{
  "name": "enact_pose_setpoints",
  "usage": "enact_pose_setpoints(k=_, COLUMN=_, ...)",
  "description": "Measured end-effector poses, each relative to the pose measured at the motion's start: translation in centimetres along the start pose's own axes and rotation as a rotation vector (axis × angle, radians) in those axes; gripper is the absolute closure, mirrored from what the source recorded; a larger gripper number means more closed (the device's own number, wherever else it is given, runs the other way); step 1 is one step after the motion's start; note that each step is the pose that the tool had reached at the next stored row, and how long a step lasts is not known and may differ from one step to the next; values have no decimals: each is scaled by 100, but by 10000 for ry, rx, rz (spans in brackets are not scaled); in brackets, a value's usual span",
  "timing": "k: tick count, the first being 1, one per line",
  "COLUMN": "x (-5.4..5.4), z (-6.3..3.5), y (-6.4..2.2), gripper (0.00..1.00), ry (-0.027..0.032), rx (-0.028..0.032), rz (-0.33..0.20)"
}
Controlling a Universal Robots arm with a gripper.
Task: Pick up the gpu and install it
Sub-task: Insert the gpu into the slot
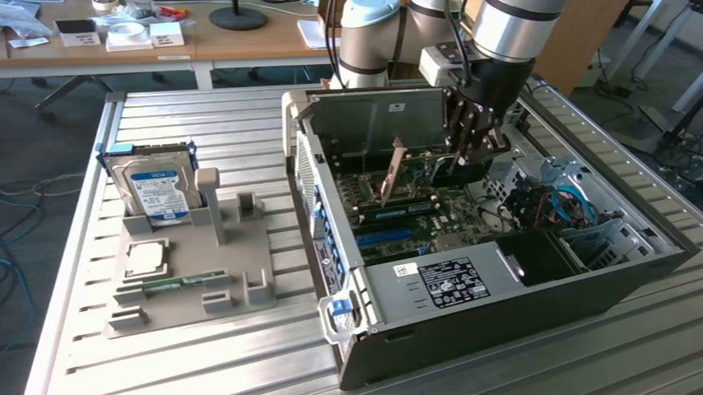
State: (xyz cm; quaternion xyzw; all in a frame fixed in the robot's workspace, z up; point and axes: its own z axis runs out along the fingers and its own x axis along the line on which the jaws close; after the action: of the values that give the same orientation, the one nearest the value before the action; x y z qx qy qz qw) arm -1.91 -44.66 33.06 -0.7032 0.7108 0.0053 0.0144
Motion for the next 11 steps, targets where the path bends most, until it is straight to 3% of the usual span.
enact_pose_setpoints(k=11, x=1, z=3, y=68, gripper=73, ry=0, rx=6, rz=1)
